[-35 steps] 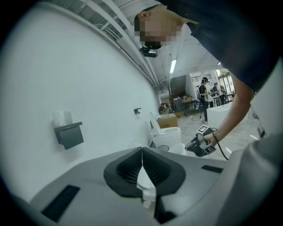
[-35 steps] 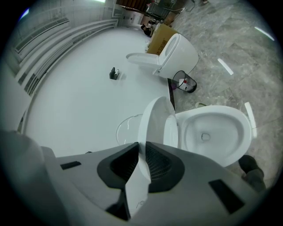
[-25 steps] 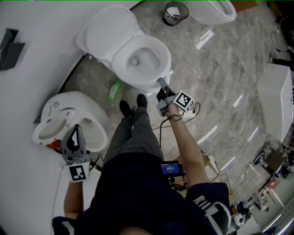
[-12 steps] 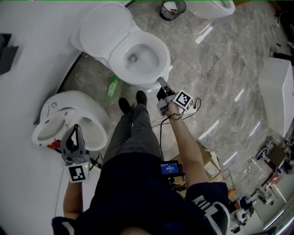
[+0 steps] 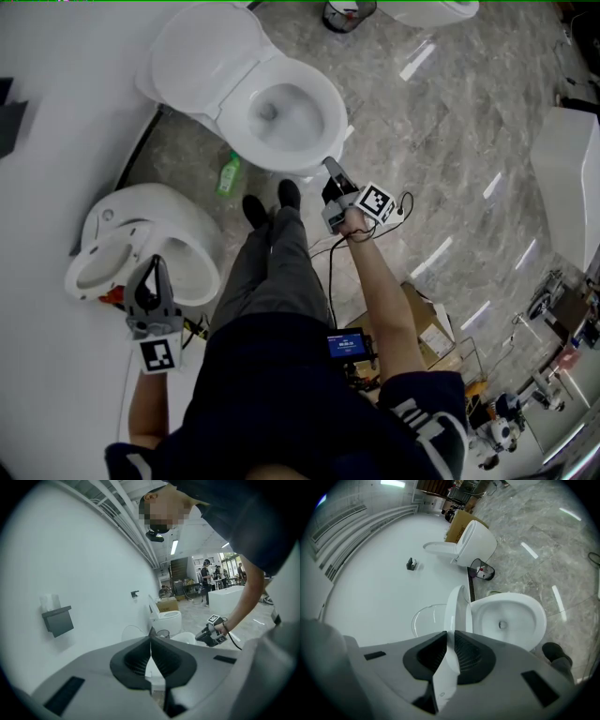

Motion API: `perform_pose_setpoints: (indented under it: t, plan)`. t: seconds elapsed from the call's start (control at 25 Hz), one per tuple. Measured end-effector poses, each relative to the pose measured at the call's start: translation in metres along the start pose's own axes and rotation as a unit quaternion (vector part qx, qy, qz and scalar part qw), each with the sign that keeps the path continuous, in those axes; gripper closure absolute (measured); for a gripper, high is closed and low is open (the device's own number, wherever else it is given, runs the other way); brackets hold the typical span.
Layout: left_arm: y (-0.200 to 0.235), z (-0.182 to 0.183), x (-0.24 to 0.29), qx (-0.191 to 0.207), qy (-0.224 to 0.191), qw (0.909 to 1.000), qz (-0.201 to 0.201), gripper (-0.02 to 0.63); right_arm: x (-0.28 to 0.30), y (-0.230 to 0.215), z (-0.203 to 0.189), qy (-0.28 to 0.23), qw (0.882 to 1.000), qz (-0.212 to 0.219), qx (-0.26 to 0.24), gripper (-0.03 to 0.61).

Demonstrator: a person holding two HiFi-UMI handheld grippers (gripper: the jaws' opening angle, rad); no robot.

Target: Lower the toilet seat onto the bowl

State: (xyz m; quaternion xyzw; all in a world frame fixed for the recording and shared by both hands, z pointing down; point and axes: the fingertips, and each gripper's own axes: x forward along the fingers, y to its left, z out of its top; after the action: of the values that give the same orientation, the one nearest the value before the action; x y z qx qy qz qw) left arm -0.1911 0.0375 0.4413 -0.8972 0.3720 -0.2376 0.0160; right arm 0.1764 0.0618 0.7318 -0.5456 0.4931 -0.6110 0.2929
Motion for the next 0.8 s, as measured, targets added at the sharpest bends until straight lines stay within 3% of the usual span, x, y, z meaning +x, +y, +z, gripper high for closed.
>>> perform_pose_setpoints:
  t: [0.8]
  plan:
    - [-0.023, -0.011, 0.013, 0.016, 0.018, 0.9994, -0.027, 0.588, -0.017, -0.068, 0.002, -0.001, 1.0, -0.019, 0.016, 0.509]
